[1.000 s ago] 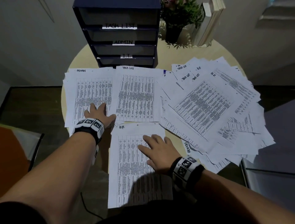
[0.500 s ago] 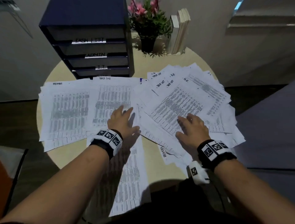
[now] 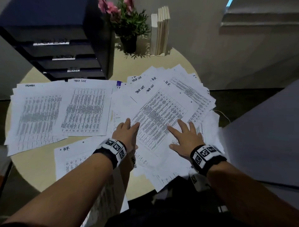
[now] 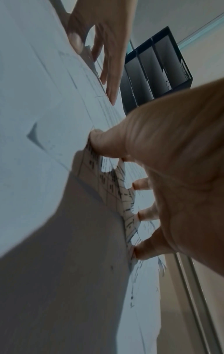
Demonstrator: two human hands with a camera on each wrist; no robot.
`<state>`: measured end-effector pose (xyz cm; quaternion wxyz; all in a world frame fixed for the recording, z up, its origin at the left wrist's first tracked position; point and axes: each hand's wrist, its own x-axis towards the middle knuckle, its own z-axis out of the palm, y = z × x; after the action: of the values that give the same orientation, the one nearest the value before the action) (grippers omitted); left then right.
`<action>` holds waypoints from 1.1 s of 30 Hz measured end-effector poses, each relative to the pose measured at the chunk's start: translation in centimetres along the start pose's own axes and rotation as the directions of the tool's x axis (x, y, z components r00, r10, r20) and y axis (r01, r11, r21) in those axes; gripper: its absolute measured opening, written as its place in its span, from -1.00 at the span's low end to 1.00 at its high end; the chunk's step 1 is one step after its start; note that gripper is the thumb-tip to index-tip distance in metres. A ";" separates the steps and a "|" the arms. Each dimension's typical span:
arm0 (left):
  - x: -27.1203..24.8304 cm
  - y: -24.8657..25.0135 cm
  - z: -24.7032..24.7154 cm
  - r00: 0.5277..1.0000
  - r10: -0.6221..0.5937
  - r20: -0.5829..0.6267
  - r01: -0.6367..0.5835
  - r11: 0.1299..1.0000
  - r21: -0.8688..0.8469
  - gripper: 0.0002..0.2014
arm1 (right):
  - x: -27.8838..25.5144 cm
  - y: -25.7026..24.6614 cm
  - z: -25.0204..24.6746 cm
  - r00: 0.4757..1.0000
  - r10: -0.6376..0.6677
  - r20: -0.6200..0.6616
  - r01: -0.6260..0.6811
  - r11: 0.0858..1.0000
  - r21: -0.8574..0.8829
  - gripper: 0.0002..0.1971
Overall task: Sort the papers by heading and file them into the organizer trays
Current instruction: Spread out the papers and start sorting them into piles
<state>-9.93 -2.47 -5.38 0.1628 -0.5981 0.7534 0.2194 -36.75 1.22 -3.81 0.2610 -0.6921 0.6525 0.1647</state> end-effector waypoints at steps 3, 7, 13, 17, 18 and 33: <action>0.3 1.3 0.2 1.000 -0.004 0.000 0.004 1.000 -0.001 0.02 | 0.0 1.4 -0.1 1.000 -0.012 -0.004 0.012 1.000 -0.020 -0.24; 0.6 2.7 0.1 1.000 -0.005 -0.003 0.005 1.000 -0.004 0.02 | 0.1 2.7 -0.3 1.000 -0.017 0.002 0.017 1.000 -0.021 -0.23; -0.4 1.0 -1.8 0.990 -0.038 -0.139 -0.002 0.962 -0.272 -0.06 | 0.1 1.4 -1.8 1.000 -0.019 0.008 0.019 0.993 -0.115 -0.24; -2.4 -4.4 -4.4 0.893 -0.321 -0.316 0.123 0.848 -0.515 -0.35 | 0.1 -3.9 -2.1 0.943 -0.296 -0.153 0.275 0.950 -0.149 -0.30; -2.8 -6.5 -4.8 0.866 -0.383 -0.320 0.171 0.831 -0.530 -0.38 | 0.4 -5.6 -1.8 0.903 -0.382 -0.195 0.357 0.922 -0.151 -0.33; -7.0 -29.4 -0.9 0.665 -0.745 -0.047 0.651 0.610 -0.453 -0.49 | 8.0 -27.1 0.2 0.840 -0.490 -0.235 0.484 0.871 -0.084 -0.45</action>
<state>20.32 -2.64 -5.04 0.0218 -0.8862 0.4099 0.2150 -9.17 -4.87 -4.60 0.2030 -0.8529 0.4809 0.0120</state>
